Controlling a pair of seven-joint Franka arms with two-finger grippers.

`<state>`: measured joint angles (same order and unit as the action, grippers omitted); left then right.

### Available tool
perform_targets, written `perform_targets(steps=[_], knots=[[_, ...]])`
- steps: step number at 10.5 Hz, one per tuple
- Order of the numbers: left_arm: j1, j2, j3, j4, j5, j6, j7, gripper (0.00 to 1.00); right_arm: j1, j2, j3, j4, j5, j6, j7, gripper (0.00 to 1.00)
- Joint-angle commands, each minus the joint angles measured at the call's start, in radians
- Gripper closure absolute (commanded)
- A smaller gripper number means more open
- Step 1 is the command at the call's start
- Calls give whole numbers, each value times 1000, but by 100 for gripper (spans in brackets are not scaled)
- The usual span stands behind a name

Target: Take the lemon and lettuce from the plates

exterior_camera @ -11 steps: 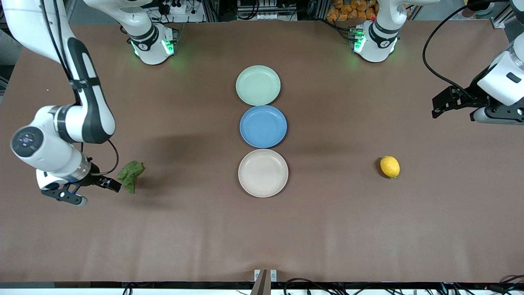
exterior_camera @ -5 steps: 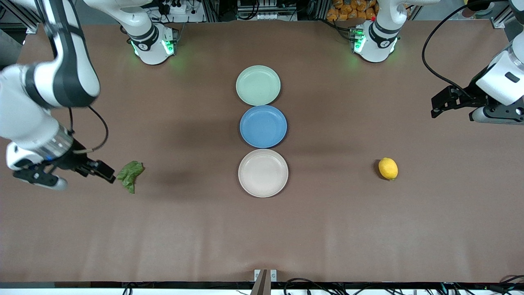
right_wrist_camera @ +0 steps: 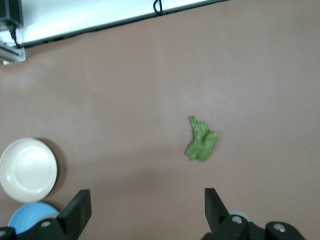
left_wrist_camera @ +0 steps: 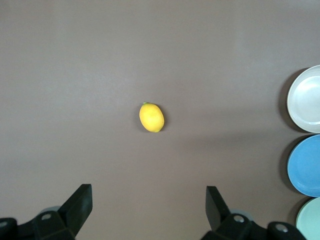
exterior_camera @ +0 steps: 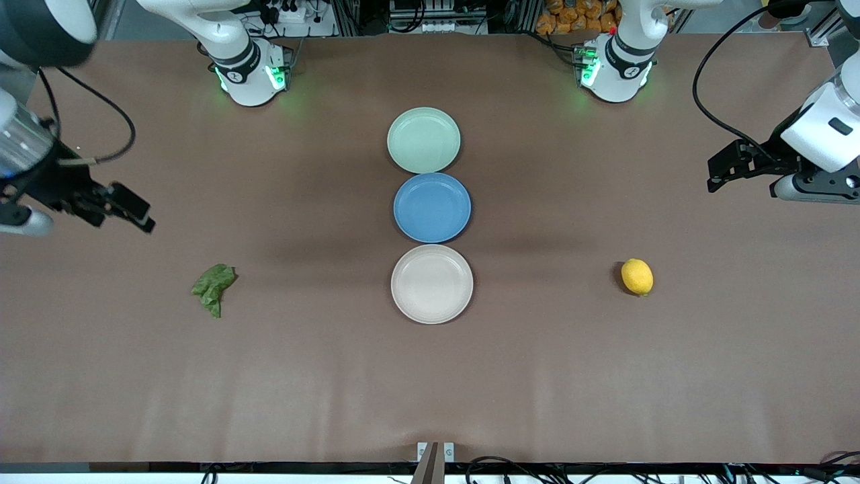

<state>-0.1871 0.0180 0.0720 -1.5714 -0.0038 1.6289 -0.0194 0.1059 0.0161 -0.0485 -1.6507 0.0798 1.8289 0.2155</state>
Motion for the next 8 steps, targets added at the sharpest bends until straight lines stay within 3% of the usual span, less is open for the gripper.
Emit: perform_targets(steps=[1, 4, 8], knots=[[-3, 0, -3, 16, 19, -23, -16, 0, -28, -53, -2, 35, 12, -144, -118, 0], [-6, -1, -3, 18, 15, -23, -19, 0, -28, -70, -24, 80, -30, -299, -165, 0], [-6, 2, -12, 18, 13, -23, -22, 0, -26, -81, -21, 72, -74, -339, -171, 0]])
